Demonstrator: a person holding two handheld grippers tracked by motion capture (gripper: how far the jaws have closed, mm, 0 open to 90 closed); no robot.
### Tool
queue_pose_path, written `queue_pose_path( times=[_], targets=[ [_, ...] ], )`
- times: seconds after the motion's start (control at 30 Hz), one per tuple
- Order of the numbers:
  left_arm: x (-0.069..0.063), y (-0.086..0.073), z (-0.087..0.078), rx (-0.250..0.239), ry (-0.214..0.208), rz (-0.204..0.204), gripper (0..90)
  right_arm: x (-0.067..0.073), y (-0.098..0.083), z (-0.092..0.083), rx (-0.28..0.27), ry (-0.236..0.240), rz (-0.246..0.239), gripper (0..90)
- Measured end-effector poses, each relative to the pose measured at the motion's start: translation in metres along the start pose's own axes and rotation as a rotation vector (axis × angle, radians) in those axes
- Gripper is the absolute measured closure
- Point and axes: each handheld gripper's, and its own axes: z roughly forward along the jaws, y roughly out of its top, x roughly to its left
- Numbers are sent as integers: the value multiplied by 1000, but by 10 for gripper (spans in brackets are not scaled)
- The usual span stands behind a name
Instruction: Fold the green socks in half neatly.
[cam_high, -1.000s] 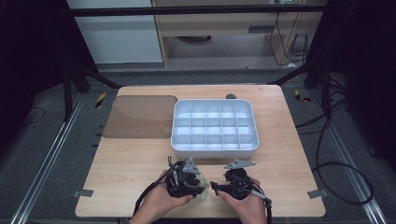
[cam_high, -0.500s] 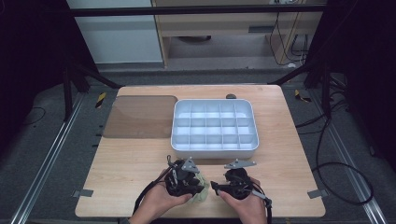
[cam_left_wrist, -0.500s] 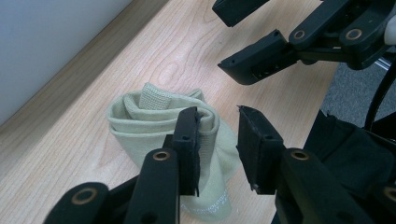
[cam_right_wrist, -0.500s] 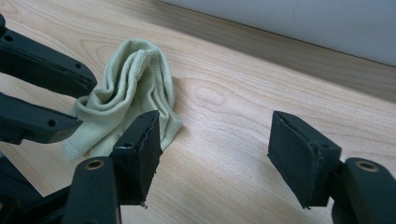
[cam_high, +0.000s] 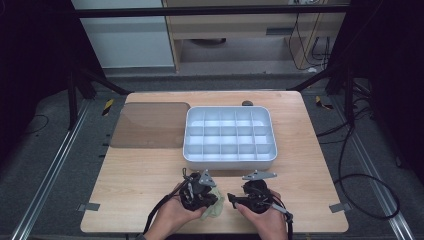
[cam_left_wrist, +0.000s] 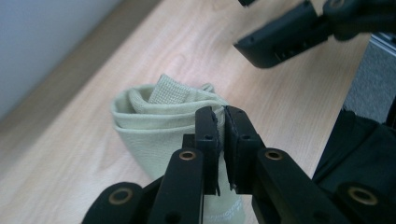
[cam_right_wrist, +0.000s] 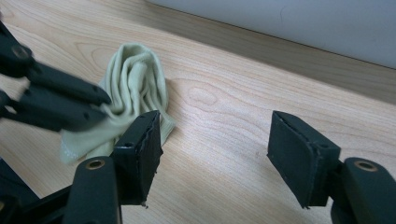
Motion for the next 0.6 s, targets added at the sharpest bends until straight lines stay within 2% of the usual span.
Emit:
queue_pose_path(
  times=[0.17,0.4,0.53,0.6],
  targets=[
    [-2,-1,12,2,-53,-36,842,0,-1,1,4,-1,-2,350],
    [-5,-2,20,17,-72,-11,829,0,-1,2,6,3,-1,353],
    [-4,-3,20,6,-79,-29,825,0,-1,3,5,2,-4,353],
    [-3,-3,18,-2,-68,-27,816,0,-1,2,5,4,-1,354]
  ],
)
